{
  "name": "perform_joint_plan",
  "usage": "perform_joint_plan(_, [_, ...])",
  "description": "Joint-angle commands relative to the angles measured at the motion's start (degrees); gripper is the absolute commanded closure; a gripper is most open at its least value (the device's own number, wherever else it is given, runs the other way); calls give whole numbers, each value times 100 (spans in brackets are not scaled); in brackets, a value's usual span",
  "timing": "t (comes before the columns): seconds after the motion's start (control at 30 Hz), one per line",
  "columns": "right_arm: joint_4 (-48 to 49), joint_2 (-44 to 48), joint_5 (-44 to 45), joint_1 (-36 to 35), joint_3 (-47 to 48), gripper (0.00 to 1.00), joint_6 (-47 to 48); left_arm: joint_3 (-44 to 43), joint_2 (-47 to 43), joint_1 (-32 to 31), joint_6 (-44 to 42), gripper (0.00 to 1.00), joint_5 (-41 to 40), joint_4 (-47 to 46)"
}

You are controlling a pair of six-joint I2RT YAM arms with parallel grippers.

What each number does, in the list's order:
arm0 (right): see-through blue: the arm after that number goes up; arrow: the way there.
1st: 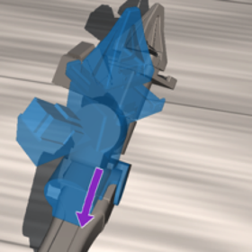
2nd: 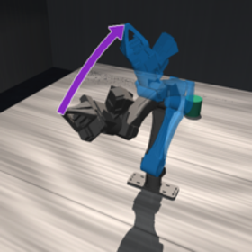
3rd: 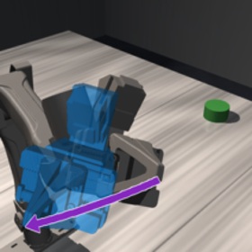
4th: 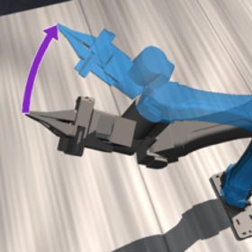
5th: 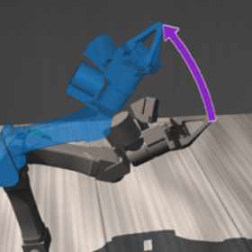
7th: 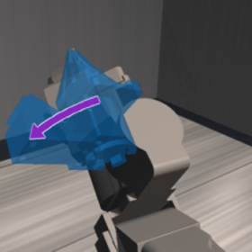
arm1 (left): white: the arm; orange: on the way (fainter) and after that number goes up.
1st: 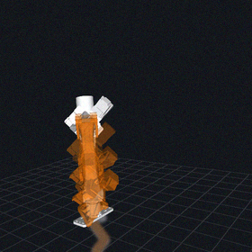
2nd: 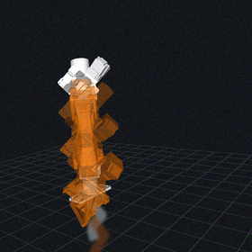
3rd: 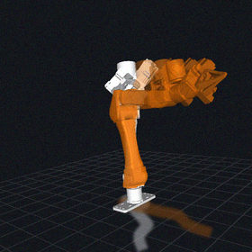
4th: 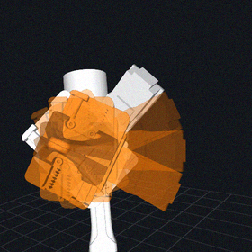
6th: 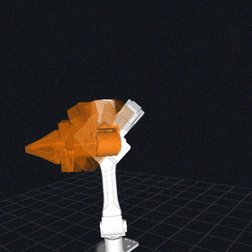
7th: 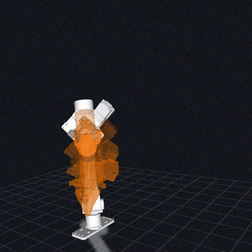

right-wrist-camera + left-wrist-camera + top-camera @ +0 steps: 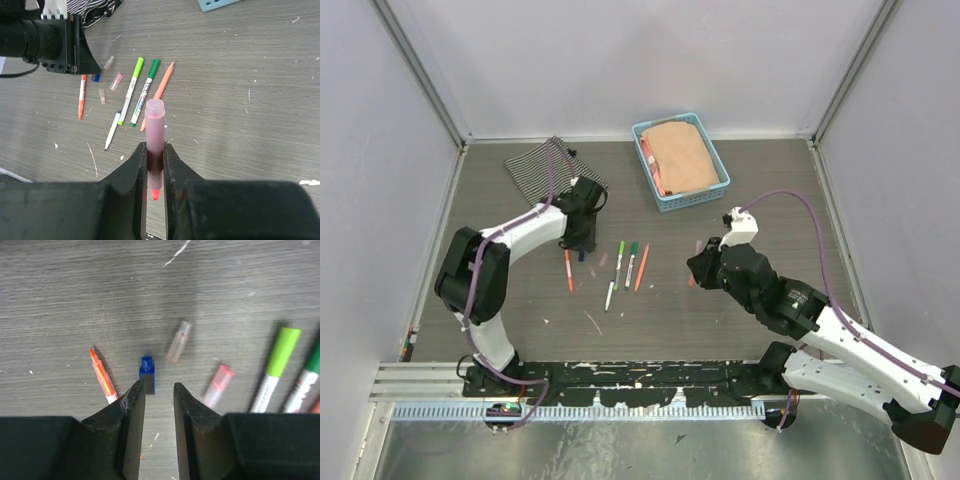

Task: Insert the pens into the pen caps
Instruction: Place the pen cap at the center of the board, then adjust the pen.

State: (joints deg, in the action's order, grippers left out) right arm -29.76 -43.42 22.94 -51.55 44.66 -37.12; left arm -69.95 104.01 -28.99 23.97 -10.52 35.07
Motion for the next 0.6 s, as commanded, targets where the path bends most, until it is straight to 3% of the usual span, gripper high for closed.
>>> perform_joint_plan(0.0, [813,85,-385,-20,166,100,833,214,-970,-196,-42,66,230,-167])
perform_joint_plan(0.27, [1738,64,-378,-22,344,95,1611,1261,-3211,-728,132,61,1635,-1343])
perform_joint_plan(0.57, [3458,-168,-1725,-22,28,87,3776,896,-3898,-737,-1,60,2019,-714])
